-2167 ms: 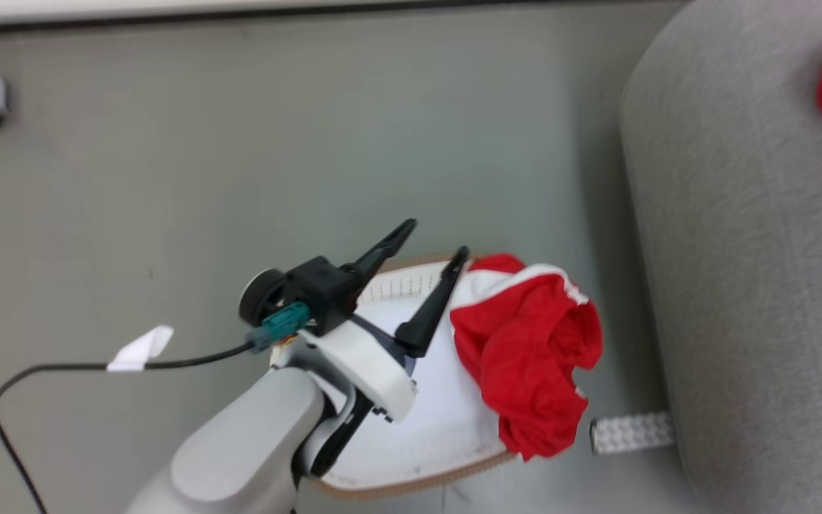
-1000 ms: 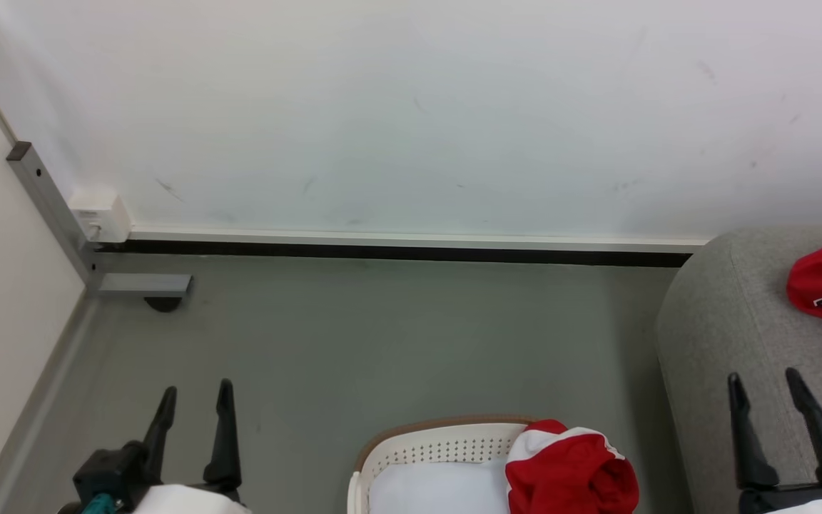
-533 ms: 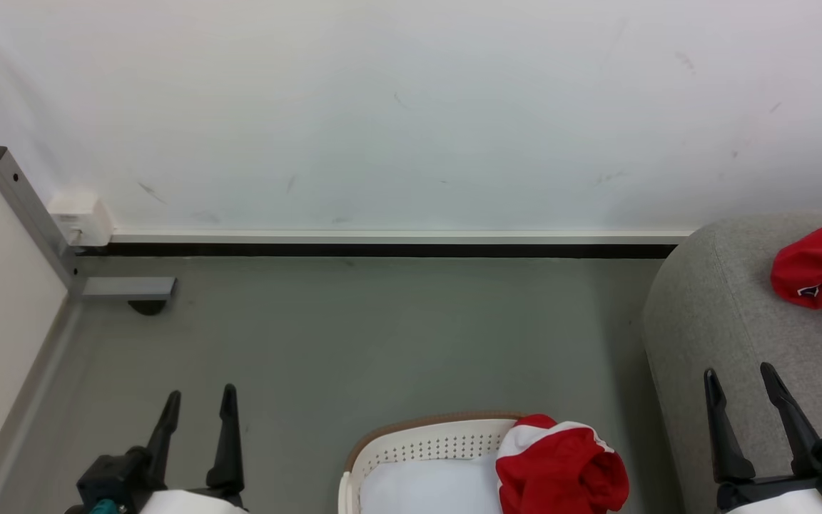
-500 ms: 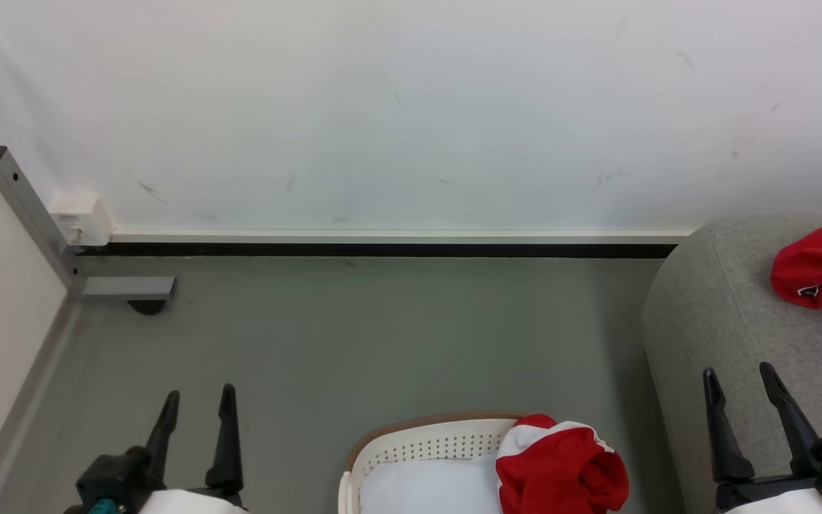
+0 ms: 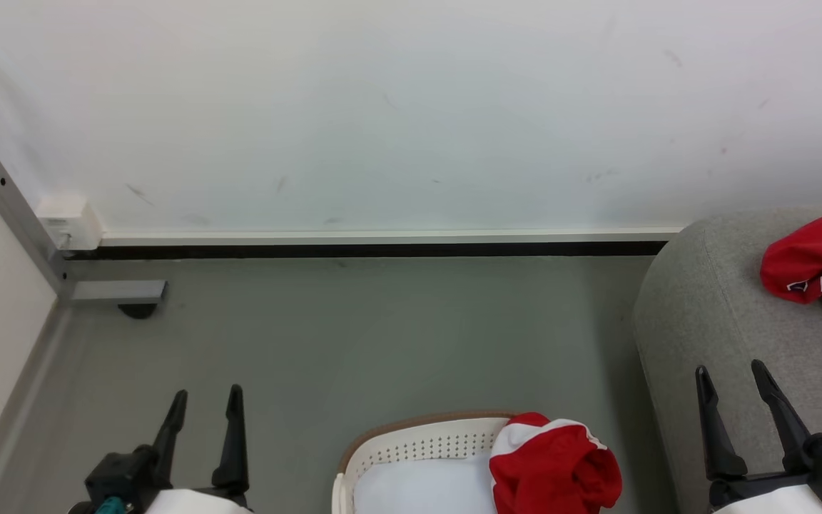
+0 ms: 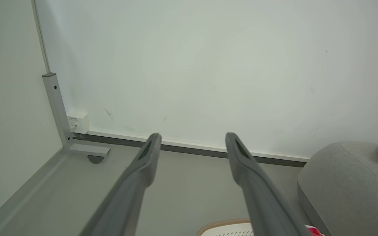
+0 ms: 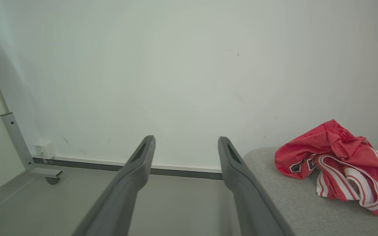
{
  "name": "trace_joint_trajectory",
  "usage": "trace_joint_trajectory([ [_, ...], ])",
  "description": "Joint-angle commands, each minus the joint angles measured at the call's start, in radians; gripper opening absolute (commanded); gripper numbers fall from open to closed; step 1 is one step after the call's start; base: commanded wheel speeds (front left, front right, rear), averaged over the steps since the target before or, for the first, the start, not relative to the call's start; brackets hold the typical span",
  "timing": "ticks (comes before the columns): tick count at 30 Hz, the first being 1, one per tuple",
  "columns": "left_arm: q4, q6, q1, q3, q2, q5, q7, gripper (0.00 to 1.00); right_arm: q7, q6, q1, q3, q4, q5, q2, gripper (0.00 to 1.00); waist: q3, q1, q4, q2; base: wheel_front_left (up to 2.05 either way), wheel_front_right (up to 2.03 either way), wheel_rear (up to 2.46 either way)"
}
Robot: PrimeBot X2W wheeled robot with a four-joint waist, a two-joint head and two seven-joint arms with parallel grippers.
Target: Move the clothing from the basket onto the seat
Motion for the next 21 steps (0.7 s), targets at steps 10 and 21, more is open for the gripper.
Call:
trace_joint_trajectory([
  [10, 0.037, -0.038, -0.068, -0.049, -0.011, -0.010, -0.001, 1.00, -0.003, -0.003, -0.057, 0.003, -0.007, 0.000, -0.048, 1.00, 0.061, 0.0000, -0.069, -0.0001, 0.00, 0.00, 0.00],
  [21, 0.188, -0.074, -0.286, -0.197, 0.001, 0.039, 0.035, 1.00, -0.001, -0.003, -0.205, -0.077, -0.071, 0.014, -0.069, 1.00, 0.295, 0.0000, -0.194, -0.0001, 0.00, 0.00, 0.00],
])
